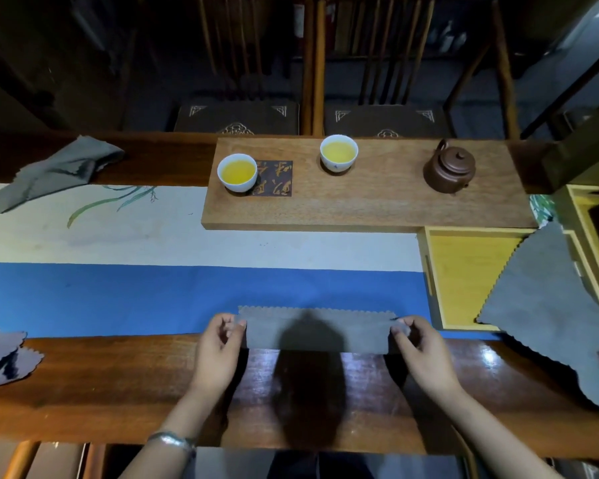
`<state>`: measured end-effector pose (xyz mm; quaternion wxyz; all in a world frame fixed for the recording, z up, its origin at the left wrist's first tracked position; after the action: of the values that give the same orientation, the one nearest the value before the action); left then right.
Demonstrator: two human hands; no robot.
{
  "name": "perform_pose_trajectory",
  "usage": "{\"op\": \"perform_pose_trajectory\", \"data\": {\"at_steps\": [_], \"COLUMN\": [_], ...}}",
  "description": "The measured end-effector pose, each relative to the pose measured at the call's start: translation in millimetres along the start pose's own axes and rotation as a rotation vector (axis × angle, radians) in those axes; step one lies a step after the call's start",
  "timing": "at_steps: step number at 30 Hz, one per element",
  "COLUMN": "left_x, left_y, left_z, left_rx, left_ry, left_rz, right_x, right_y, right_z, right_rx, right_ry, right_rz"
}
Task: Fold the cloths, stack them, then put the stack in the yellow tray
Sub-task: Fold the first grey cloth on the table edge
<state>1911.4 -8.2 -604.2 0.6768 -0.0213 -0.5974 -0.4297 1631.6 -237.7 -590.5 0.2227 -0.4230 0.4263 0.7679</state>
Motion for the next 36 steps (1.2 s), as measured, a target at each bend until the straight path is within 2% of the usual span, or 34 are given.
{"op": "perform_pose_trajectory", "data": {"at_steps": [10,20,30,32,36], "left_x": [-21,-7,-15,-24,-47], "left_y": [-8,-11,4,16,35], "left_z": [-30,-35,-33,-31,-15], "left_rx": [0.007,-0.028,0.016,0.015,-0.055], "left_ry": [0.102,0.074,0.179,0.227,0.384], "left_rz": [-0.212,-0.318,-0.435,-0.448,-0.402], "right_x": [14,18,22,15,-11], "right_y": [-18,-18,-15,-10,6], "right_z": [-27,-29,-30,-24,-7], "right_rx": [0.018,0.065,0.112,0.166,0.247], "right_ry": [-0.128,-0.151,-0.257,-0.240,-0.075], "right_rz": [0.193,0.261,0.260,0.178,0.150]}}
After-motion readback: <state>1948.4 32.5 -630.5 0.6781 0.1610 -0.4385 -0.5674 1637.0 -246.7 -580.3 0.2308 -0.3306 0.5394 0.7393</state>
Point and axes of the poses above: each hand's wrist, its own z-axis away from the middle knuckle, its own y-axis out of the back of the hand, x = y × z, the point moved 8 cm from there along -z, towards the middle knuckle, and after that the axes turned 5 degrees about -z, right-handed, at the moved point
